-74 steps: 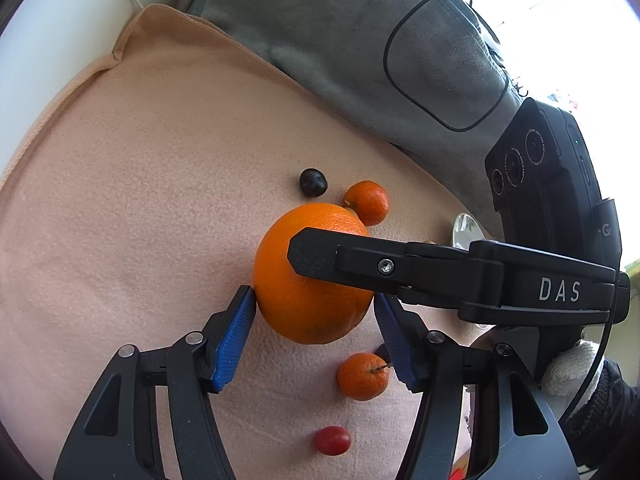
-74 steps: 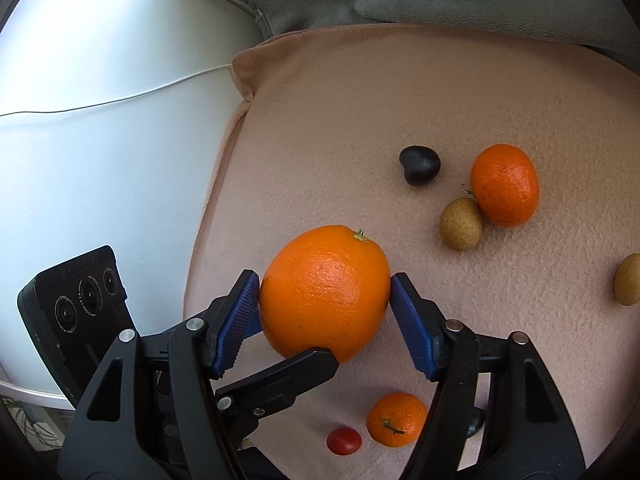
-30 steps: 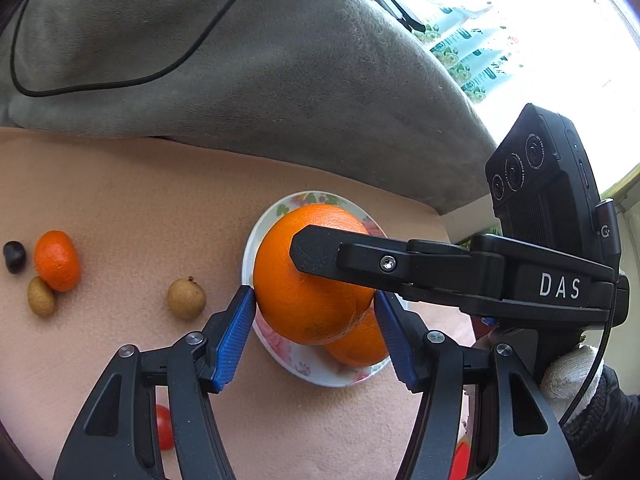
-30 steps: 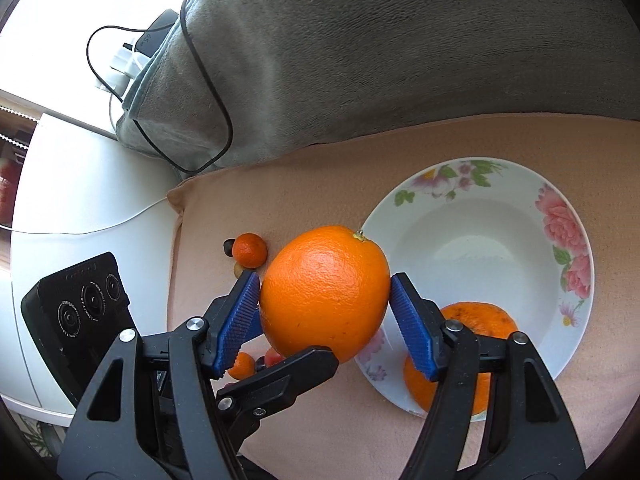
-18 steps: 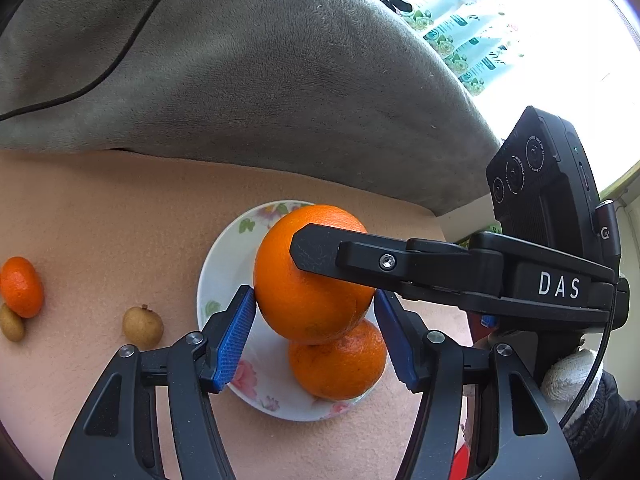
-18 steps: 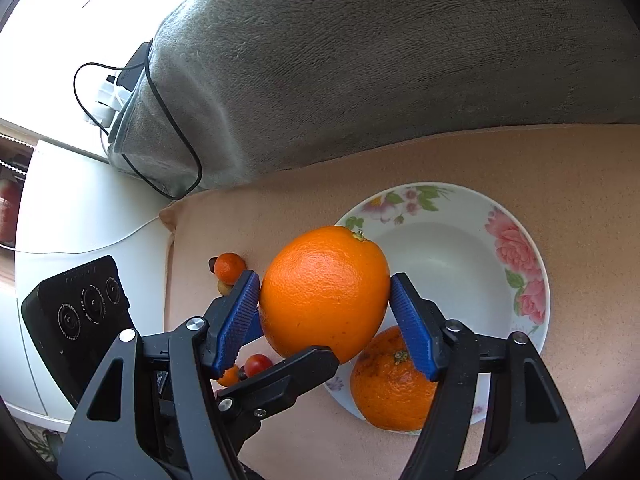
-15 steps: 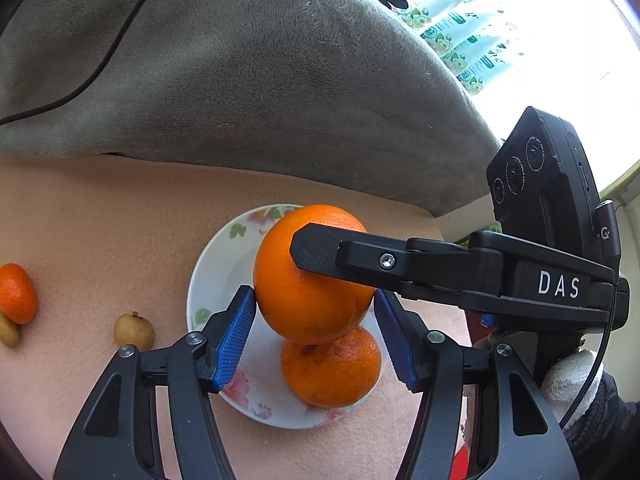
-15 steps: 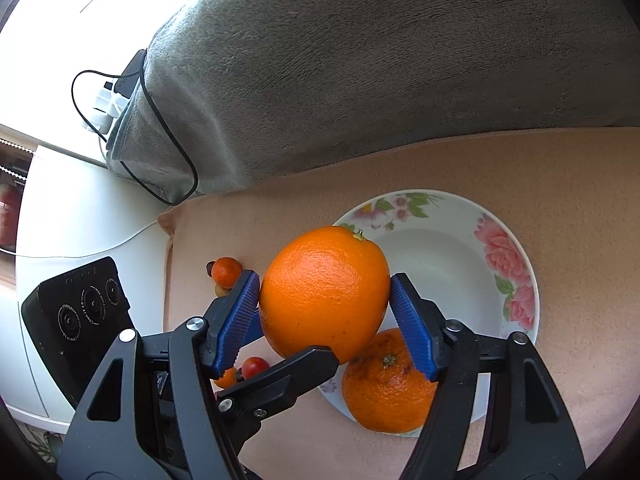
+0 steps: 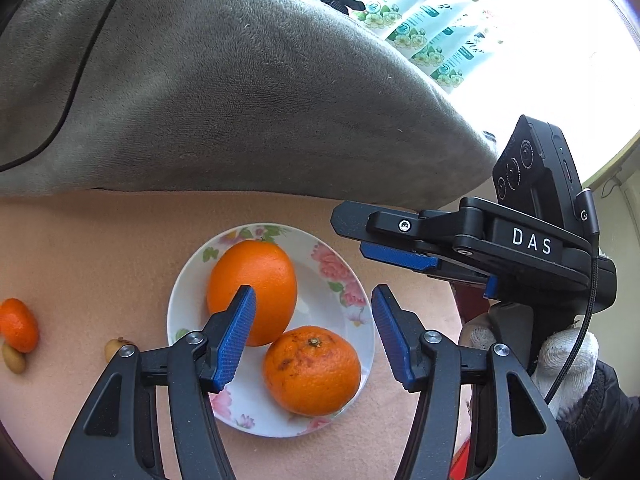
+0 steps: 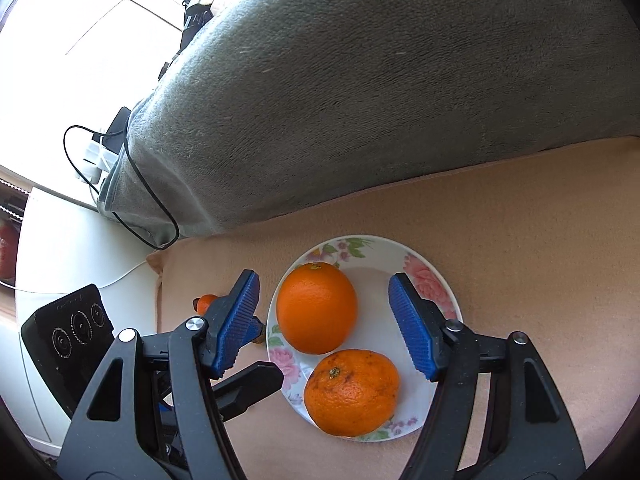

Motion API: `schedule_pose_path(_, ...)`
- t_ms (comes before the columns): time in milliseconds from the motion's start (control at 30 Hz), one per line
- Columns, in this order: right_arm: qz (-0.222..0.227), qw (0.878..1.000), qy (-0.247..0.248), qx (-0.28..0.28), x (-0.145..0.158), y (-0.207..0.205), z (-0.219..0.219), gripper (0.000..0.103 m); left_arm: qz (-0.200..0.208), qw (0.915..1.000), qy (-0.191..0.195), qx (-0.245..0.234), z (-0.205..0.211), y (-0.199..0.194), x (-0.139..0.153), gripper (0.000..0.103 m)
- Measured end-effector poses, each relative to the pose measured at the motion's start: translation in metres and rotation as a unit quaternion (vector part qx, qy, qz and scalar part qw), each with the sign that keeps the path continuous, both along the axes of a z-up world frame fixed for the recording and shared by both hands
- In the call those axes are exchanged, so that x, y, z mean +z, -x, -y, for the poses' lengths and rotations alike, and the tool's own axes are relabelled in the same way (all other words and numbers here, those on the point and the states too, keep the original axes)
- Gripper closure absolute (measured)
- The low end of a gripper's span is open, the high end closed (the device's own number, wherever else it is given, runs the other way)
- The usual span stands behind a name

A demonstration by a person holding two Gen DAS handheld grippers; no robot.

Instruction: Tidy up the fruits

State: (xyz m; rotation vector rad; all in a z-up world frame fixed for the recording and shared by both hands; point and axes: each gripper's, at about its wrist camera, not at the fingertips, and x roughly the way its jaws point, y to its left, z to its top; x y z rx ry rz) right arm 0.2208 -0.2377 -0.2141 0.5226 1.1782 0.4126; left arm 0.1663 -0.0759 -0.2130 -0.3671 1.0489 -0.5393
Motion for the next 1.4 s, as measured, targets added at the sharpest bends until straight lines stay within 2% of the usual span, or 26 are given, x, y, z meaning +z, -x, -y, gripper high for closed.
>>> schedule_pose_path(333, 0.011, 0.999, 0.039, -0.021, 0.008, 0.011, 0.004, 0.029, 0.010, 0.9997, -0.023, -0.003, -0.003, 0.001, 0.013, 0.045)
schedule_pose_path(500, 0.020, 0.998, 0.061, -0.024, 0.014, 0.020, 0.000, 0.028, 0.014, 0.9994, -0.032, -0.001, -0.017, 0.009, 0.017, 0.042)
schedule_pose_path(633, 0.034, 0.996, 0.076, -0.020, 0.019, 0.029, -0.009, 0.024, 0.018, 0.9983, -0.054, 0.011, -0.034, 0.018, 0.019, 0.042)
schedule_pose_path(800, 0.063, 0.994, 0.094, -0.003, 0.029, 0.044, -0.024, 0.021, 0.010, 0.9969, -0.068, 0.040, -0.069, 0.032, 0.019, 0.042)
schedule_pose_path(1033, 0.110, 0.986, 0.117, 0.032, 0.043, 0.067, -0.051, 0.019, -0.010, 0.9917, -0.109, 0.069, -0.114, 0.066, 0.012, 0.042)
schedule_pose_path(1233, 0.109, 0.984, 0.127, 0.058, 0.046, 0.083, -0.074, 0.019, -0.031, 0.9867, -0.143, 0.071, -0.138, 0.099, 0.001, 0.042)
schedule_pose_path(1400, 0.093, 0.981, 0.140, 0.100, 0.043, 0.097, -0.098, 0.019, -0.056, 0.9849, -0.144, 0.078, -0.152, 0.119, -0.011, 0.042)
